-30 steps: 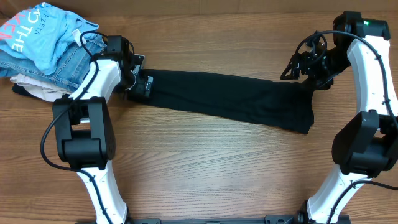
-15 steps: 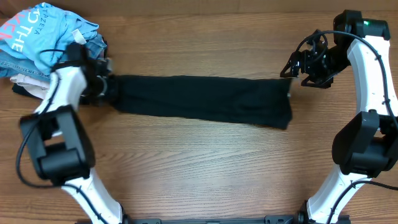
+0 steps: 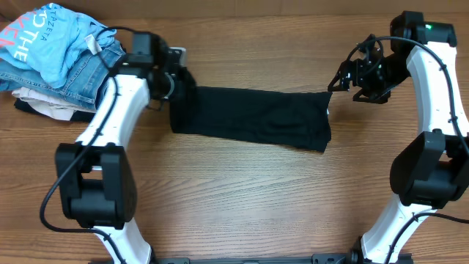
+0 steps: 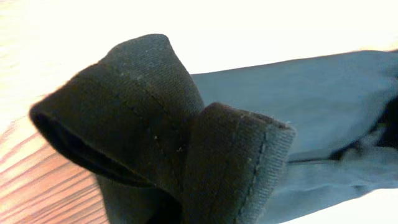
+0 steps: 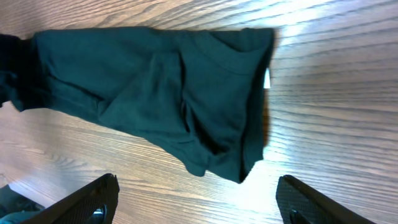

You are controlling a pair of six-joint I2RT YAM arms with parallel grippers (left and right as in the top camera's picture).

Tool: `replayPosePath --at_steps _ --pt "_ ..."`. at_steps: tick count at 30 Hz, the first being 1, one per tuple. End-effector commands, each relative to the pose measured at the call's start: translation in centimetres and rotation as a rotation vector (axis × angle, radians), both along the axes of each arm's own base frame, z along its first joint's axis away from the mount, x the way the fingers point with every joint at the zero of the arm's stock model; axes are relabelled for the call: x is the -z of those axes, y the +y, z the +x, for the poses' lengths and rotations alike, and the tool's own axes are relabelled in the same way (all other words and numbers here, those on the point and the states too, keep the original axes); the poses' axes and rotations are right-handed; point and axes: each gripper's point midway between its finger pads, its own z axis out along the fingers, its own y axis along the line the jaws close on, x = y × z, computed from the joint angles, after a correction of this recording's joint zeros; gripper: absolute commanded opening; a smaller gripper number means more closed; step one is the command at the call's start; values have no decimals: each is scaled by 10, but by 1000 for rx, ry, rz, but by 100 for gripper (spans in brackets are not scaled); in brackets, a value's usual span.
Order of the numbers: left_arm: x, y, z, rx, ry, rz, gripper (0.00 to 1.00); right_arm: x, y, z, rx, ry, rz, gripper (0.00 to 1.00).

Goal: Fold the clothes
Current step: 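Fold the strip's left end rightward over the middle with the left gripper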

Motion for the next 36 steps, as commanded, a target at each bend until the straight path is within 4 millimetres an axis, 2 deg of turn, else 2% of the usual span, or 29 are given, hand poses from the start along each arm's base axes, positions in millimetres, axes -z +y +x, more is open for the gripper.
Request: replayPosePath --at_steps 1,5,8,9,10,13,14,19,24,26,29,32,36 --pt "13 -33 -5 46 18 13 4 -7 11 2 -25 -29 8 86" --pt "45 -55 -17 94 91 48 6 -6 12 0 -28 -23 0 86" --pt "51 -64 -21 96 111 45 11 -6 11 -1 -28 -19 -5 86" --pt "51 -66 -21 101 110 42 21 -6 11 -1 -28 -19 -5 86" --pt "51 -67 -22 104 110 42 38 -6 11 -1 -28 -19 -5 86" --pt "49 -77 -25 127 116 3 96 -6 11 -1 -28 -19 -5 86" --pt "47 -82 -27 136 121 -25 99 -6 11 -1 -28 -19 -5 86" --pt "35 -108 -35 202 142 -183 100 -6 11 0 -28 -20 -5 86" --pt "14 -135 -37 284 116 -349 93 -6 11 0 -28 -20 -5 86" --pt "16 -142 -42 315 115 -339 93 -6 11 0 -28 -21 -5 86" --pt "19 -155 -50 401 81 -295 100 -6 11 0 -28 -20 -5 86" --pt "18 -169 -56 459 59 -282 100 -6 11 -2 -28 -12 -4 86" --pt "17 -172 -57 480 43 -278 100 -6 10 -3 -25 -9 -4 86"
